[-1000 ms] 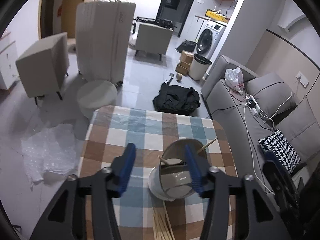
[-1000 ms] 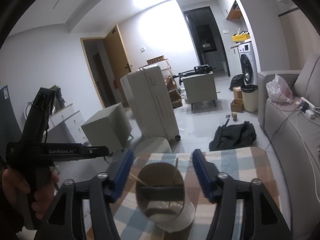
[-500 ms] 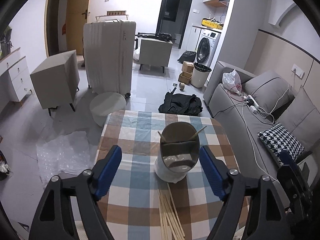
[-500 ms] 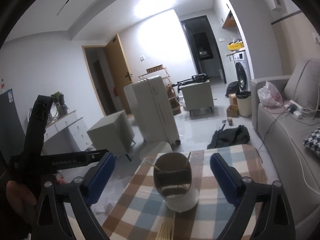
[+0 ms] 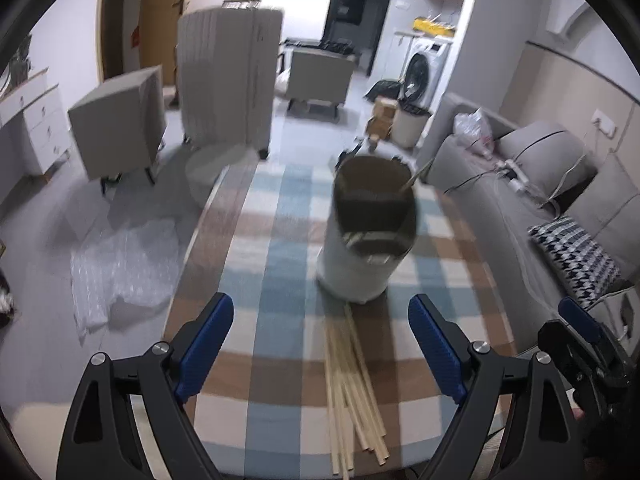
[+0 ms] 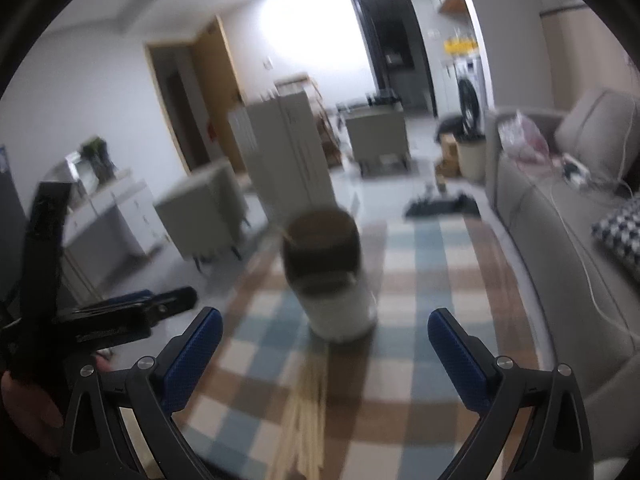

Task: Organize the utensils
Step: 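Withdraw both open tools from the holder back toward the chopstick pile, then close the right tool on another chopstick while the left tool grasps one too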

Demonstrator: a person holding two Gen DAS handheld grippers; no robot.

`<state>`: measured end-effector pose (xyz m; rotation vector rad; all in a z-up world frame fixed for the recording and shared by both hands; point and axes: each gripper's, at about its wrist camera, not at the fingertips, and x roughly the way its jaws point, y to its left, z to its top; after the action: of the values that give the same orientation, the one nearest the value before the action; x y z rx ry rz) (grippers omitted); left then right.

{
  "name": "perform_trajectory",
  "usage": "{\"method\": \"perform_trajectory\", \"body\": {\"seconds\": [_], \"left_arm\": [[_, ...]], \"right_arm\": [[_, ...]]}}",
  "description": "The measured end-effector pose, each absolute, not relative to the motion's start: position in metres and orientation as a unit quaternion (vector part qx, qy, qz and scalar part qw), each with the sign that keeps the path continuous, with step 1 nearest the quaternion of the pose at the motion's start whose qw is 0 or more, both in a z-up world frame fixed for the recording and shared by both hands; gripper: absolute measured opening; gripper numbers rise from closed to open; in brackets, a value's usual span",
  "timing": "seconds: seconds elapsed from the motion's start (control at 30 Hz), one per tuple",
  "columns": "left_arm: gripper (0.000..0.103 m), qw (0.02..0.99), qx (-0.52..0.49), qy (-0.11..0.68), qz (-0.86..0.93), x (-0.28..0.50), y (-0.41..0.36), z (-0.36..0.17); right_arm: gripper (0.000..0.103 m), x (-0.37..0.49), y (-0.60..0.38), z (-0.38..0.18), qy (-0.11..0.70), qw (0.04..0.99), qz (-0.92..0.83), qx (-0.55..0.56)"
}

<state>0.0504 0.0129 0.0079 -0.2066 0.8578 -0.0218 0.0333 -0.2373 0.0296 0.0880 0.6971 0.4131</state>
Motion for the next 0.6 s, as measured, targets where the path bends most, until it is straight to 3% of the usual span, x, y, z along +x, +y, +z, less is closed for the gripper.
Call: {"method": "perform_trajectory", "body": {"seconds": [0.3,0.6], "left_arm": [[0.086,0.865,-0.084,0.493,0.04,0.062,0.033,-0.059],[0.086,0.835,-0.131,0.532,0.047,0.07,0.052,-0.074]], "right_arm": [[0.1,0.062,-0.217,-0.042,0.477,0.854,0.208,0.017],[0.052,0.118,-0.177,-0.112,0.576,0.788,0.217,-0.022]]}}
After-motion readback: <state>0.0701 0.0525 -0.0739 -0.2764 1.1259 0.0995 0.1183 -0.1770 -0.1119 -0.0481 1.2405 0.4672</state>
